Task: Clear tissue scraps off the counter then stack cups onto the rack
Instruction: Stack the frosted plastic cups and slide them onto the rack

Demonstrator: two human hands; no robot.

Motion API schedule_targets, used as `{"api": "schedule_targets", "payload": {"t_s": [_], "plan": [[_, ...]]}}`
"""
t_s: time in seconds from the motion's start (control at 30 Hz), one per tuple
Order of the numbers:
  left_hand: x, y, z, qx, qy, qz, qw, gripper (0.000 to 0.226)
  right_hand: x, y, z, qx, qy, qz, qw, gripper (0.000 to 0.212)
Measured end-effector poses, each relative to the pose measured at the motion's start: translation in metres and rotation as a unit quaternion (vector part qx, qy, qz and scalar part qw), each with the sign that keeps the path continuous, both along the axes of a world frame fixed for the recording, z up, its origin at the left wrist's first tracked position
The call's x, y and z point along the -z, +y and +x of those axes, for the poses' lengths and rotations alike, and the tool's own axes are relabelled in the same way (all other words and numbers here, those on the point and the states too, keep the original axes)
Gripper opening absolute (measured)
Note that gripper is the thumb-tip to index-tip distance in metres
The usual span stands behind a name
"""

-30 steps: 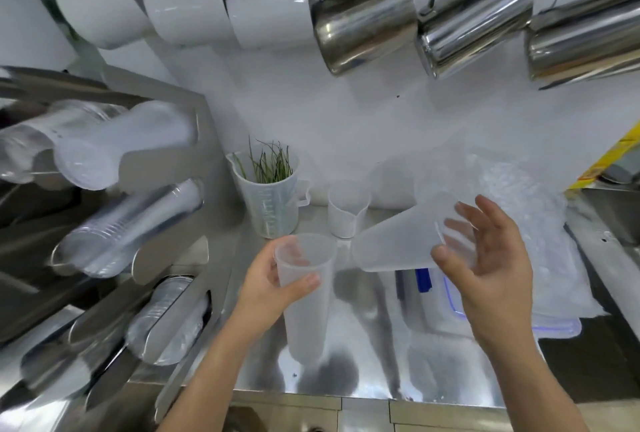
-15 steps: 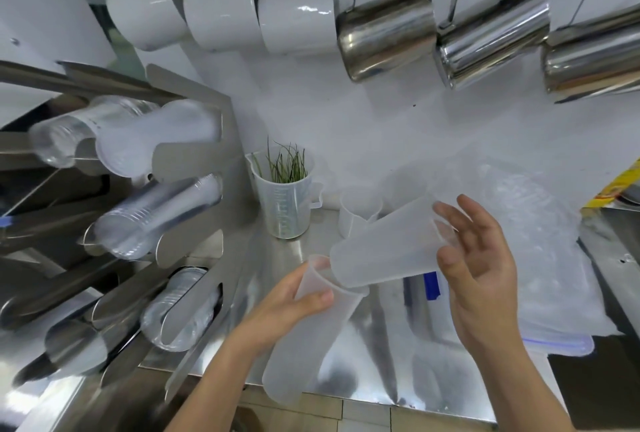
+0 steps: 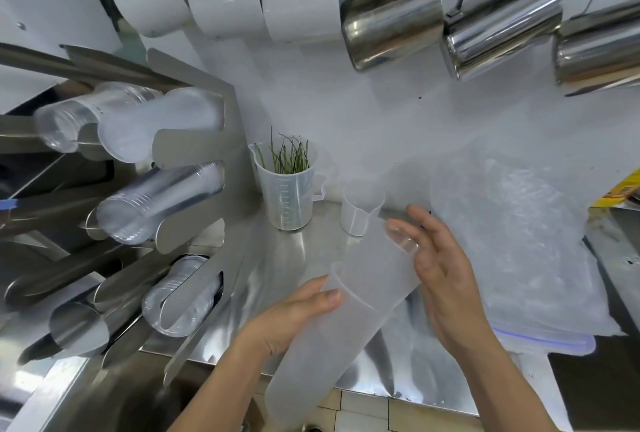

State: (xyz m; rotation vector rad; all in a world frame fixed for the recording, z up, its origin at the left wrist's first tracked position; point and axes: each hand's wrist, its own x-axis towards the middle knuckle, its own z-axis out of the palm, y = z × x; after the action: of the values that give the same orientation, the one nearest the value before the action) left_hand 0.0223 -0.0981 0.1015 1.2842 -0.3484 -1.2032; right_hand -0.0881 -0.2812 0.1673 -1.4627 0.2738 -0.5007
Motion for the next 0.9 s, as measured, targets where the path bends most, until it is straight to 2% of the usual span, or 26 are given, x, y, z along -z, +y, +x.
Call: {"api": "schedule_targets", "payload": {"t_s": [0.07,0.3,0.4,0.57,0.63,0.73,0.9], "plan": [[-0.001,-0.002,-0.002,0.0,0.011,0.0,1.0,0.117,0.003,0.002,-0.001,-0.028,0.018,-0.004,0.999,0.089],[-0.01,-0.008,-0.006,-0.008,0.021,-0.025,0.999,0.104,0.005,0.01,-0.002,-0.107,0.062,-0.028,0.992,0.089],[-0.012,-0.008,-0.008,-0.016,0.052,-0.044,0.998,0.11,0.005,0.013,-0.002,-0.128,0.075,-0.026,0.989,0.088],[-0.014,-0.01,-0.006,0.012,0.044,-0.082,0.996,0.078,0.005,0.015,-0.004,-0.136,0.089,-0.027,0.986,0.087],[-0.015,-0.01,-0.007,0.001,0.036,-0.076,0.996,0.072,0.008,0.014,-0.004,-0.134,0.093,-0.037,0.986,0.082],[-0.024,-0.011,-0.008,-0.004,-0.016,-0.055,0.998,0.064,0.012,0.013,-0.003,-0.127,0.107,-0.048,0.985,0.072],[-0.039,-0.014,-0.01,-0.01,-0.166,-0.034,0.986,0.055,0.014,0.013,-0.003,-0.099,0.13,-0.048,0.985,0.071]]}}
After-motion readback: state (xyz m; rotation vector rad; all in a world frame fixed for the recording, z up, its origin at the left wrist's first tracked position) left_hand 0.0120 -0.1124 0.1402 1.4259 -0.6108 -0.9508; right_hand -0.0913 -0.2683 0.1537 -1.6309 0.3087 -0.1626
